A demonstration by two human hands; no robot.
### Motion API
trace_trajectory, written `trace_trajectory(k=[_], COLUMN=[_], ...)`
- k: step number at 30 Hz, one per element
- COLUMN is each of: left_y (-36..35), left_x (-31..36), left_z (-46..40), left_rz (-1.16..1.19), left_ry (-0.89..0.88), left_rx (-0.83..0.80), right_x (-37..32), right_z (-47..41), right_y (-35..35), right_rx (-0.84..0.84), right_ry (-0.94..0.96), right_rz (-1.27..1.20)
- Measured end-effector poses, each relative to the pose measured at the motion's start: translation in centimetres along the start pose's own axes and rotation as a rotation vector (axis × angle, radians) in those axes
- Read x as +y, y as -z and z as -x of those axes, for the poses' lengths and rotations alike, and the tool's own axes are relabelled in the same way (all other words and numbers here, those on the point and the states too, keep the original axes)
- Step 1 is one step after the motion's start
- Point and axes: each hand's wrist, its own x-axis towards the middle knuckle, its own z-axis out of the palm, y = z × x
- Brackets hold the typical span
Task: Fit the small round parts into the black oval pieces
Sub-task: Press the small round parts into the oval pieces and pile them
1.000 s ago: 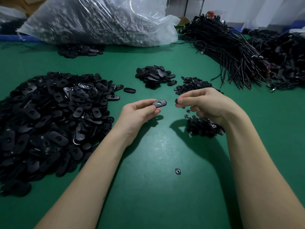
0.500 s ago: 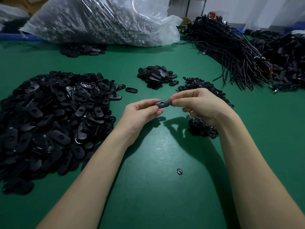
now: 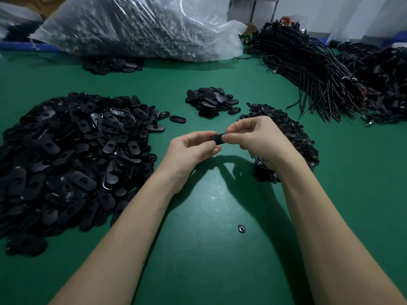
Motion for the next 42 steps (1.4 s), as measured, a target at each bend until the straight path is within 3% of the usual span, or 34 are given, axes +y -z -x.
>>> trace_trajectory(k=[23,28,34,42], left_y=[0.3,0.2,0.2,0.1], left_x=[0.1,0.3,0.0,0.0], left_z=[-0.1,0.0,0.0,0.3], left_rz=[-0.092,-0.069,-0.137,-0.218], left_ry=[-0.009,0.007,-0.034,-0.072], left_rx=[-0.003,-0.011,0.033,0.012], right_x=[0.5,0.5,-0.2,-0.4], right_z=[0.4,0.8,0.8,1.0], right_y=[0.1,0.3,0.6,-0.1], right_rx=[0.045,-0.133,-0.191,-0.094], right_ry=[0.005,-0.036,-0.036,-0.029], right_rz=[0.037,-0.116,-0.139,-0.028])
